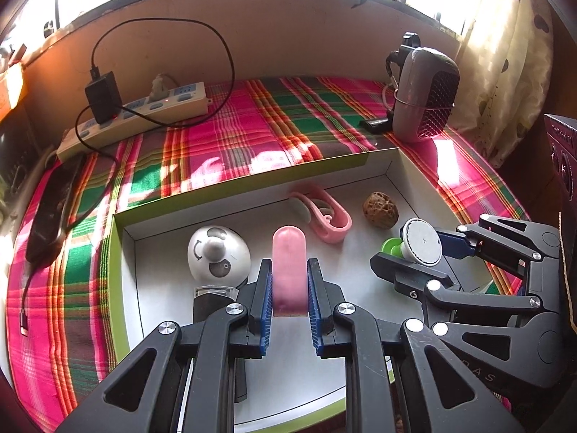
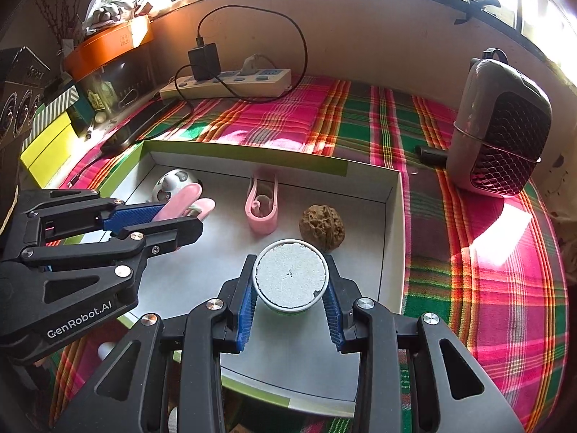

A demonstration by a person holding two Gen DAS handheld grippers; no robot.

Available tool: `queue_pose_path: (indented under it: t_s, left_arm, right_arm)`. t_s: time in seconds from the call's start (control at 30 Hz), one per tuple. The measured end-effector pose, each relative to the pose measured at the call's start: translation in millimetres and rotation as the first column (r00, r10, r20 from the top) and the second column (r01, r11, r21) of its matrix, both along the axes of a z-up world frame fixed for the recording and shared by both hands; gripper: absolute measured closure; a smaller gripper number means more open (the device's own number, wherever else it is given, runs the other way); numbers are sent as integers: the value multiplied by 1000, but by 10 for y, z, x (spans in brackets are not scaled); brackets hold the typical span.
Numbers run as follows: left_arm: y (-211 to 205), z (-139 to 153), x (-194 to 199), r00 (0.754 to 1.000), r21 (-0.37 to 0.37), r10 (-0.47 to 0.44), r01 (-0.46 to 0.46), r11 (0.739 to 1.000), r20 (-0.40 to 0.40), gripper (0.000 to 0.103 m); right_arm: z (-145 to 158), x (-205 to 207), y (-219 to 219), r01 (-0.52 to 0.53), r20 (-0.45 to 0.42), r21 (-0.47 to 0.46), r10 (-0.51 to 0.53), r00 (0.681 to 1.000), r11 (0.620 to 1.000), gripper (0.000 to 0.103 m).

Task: Organize objects
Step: 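Lower the white disc into the box and open the right gripper while the left releases the pink block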

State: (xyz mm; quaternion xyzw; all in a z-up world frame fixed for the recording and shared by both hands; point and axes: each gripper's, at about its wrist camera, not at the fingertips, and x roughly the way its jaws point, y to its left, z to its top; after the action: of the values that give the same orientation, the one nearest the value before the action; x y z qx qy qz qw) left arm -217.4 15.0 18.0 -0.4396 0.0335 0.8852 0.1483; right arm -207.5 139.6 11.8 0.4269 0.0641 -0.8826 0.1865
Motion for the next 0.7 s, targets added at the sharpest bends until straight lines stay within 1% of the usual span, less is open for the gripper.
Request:
queue_pose_path:
  t_s: [0.7]
  left_arm:
    - [56,-105,-67,1000,-18,-11,12,1000,18,87]
  right_arm:
    - [-44,-34,-60,-7,-27,52,8,1000,999,68]
